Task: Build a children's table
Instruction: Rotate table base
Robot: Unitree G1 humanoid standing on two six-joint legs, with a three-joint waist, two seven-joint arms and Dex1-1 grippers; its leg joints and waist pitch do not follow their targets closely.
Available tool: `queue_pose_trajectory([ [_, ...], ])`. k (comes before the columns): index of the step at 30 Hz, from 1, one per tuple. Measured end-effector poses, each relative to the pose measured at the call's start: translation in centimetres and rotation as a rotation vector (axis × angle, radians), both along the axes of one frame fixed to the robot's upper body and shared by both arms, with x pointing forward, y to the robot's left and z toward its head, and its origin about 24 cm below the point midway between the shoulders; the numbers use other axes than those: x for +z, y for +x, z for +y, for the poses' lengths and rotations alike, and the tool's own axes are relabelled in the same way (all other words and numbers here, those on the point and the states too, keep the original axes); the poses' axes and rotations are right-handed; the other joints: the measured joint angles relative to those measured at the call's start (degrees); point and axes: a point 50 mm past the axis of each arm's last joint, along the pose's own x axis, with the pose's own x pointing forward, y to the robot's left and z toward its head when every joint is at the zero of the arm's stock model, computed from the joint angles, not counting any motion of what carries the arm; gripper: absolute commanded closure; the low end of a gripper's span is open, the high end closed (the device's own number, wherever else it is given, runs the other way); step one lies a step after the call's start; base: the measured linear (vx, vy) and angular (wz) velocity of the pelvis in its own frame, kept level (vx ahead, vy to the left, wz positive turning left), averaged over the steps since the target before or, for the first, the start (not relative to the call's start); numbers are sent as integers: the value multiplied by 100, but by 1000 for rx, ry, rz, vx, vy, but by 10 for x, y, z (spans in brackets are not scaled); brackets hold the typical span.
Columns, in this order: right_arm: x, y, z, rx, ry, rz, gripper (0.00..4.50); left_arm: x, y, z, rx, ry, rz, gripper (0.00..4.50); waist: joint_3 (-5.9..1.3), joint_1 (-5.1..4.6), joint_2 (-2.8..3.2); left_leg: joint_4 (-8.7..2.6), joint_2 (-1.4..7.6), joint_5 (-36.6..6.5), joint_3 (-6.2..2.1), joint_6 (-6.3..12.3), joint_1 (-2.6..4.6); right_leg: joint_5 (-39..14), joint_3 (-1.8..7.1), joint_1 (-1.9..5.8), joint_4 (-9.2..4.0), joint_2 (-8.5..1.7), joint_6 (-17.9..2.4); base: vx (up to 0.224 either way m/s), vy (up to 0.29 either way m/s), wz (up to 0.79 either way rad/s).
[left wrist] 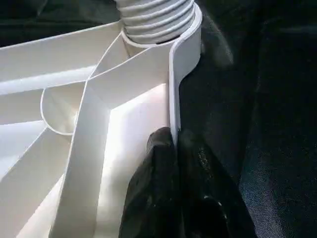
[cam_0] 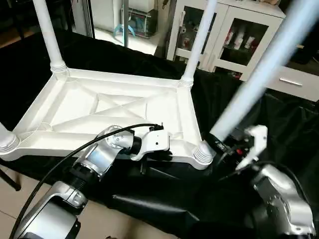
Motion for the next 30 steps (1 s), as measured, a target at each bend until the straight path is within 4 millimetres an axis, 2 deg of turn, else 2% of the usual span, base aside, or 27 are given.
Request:
queue_pose_trajectory([
  [7, -1, 0, 1, 25, -16, 8, 266, 0, 0, 0, 1, 1, 1, 450, 2, -9, 4, -1, -2, 0, -3, 0, 2, -2, 0, 4, -4, 0, 4, 0, 0, 0],
  [12, 6, 2, -3, 129, -152, 9, 266, -1, 0, 0, -3, 3, 9, 450, -4, -10, 8, -21, -3, -1, -8, 0, 11, -18, -4, 37, -35, 2, 33, 0, 0, 0],
  [14, 10, 5, -6, 183, -200, 22, 266, -2, -1, 0, -6, 6, 15, 450, 2, -16, 16, -53, -6, -2, -7, 0, 79, -19, -8, 84, -71, 5, 34, 0, 0, 0],
  [15, 11, 5, -7, 196, -209, 28, 266, -3, -1, 0, -8, 7, 17, 450, 1, -22, 16, -66, -9, -2, -7, 0, 83, -20, -8, 94, -79, 5, 36, 0, 0, 0],
  [30, 30, 26, -1, 319, -280, 135, 266, -1, 0, 5, -2, 6, 22, 450, 9, -129, 52, -76, -11, -1, -8, -2, 82, -26, -6, 93, -75, 5, 46, 0, 0, 0],
])
